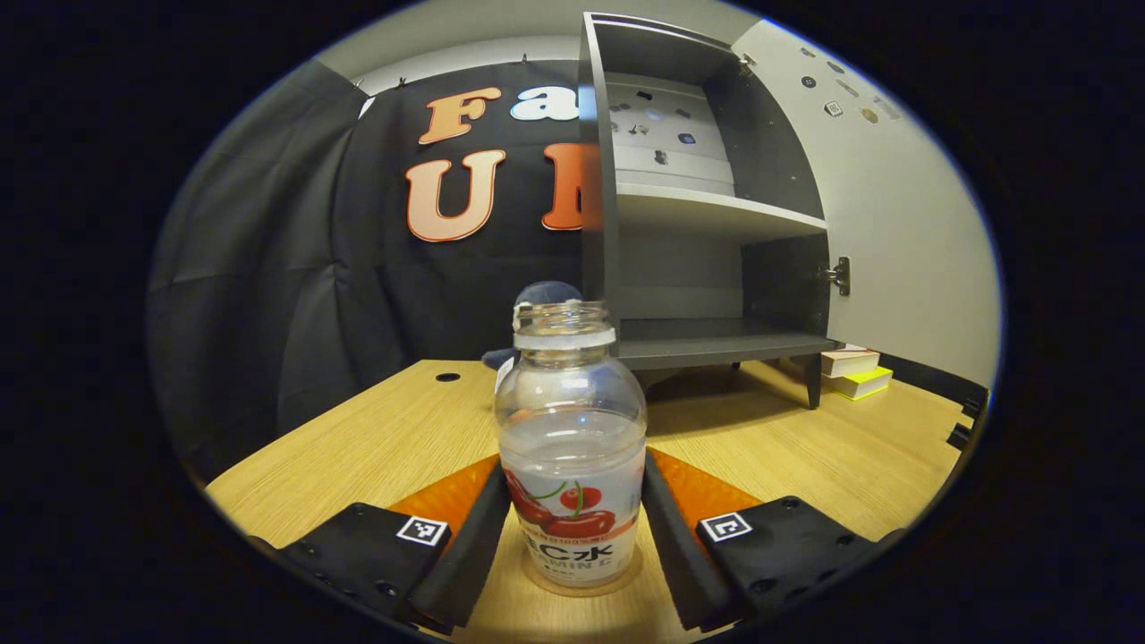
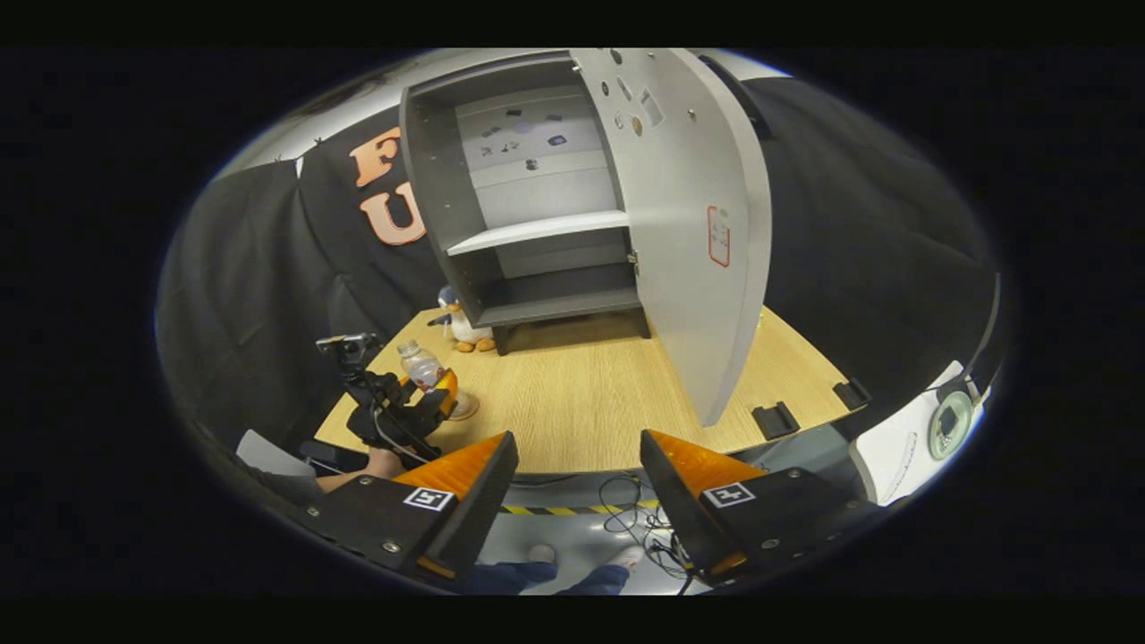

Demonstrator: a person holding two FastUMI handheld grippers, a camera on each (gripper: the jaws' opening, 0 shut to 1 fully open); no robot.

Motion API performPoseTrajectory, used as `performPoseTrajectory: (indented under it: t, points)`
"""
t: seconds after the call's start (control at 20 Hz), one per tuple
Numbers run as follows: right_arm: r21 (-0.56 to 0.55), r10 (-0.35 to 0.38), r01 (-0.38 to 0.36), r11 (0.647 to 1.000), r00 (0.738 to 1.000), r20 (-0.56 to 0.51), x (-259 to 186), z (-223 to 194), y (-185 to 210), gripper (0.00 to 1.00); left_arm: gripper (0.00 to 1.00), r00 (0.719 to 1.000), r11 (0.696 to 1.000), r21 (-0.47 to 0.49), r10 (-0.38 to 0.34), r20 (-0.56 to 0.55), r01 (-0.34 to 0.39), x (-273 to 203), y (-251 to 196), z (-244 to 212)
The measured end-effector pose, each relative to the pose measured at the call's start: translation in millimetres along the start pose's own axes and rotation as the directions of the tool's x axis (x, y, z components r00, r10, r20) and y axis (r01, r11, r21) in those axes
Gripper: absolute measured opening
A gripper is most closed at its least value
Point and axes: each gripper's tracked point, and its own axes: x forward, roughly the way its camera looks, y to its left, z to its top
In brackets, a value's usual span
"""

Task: Open the cabinet door with the right hand, grasp the bottle in the cabinet with the left hand and place it on the coaster, then close the cabinet door with the right hand.

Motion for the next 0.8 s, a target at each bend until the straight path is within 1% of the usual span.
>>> performPoseTrajectory:
  t: [0.15, 0.2, 0.25, 0.55, 0.8]
  points:
    - [0.006, -0.001, 0.001, 1.0, 1.0, -0.006, -0.3, -0.9, 0.6, 0.86, 0.89, 1.0, 1.0, -0.017, -0.005, 0.025, 0.005, -1.9, -0.3, 5.8]
    - [0.007, -0.002, 0.002, 1.0, 1.0, -0.007, -0.2, -0.9, 0.7, 0.86, 0.92, 0.999, 1.0, -0.015, -0.001, 0.032, 0.002, -4.2, 1.2, 9.2]
    - [0.009, -0.001, 0.001, 1.0, 1.0, -0.01, -0.2, -1.6, 1.2, 0.86, 0.93, 0.999, 1.0, -0.007, 0.005, 0.038, -0.004, -4.4, 2.7, 12.8]
    - [0.01, 0.001, -0.001, 1.0, 1.0, -0.013, -0.5, -1.7, 1.5, 0.86, 0.94, 0.999, 1.0, -0.022, 0.013, 0.031, -0.012, -2.5, 6.2, 10.9]
    - [0.019, 0.001, -0.001, 1.0, 1.0, -0.016, -0.4, -2.7, 2.8, 0.86, 0.94, 0.999, 1.0, 0.005, 0.02, 0.041, -0.02, -6.9, 8.6, 14.9]
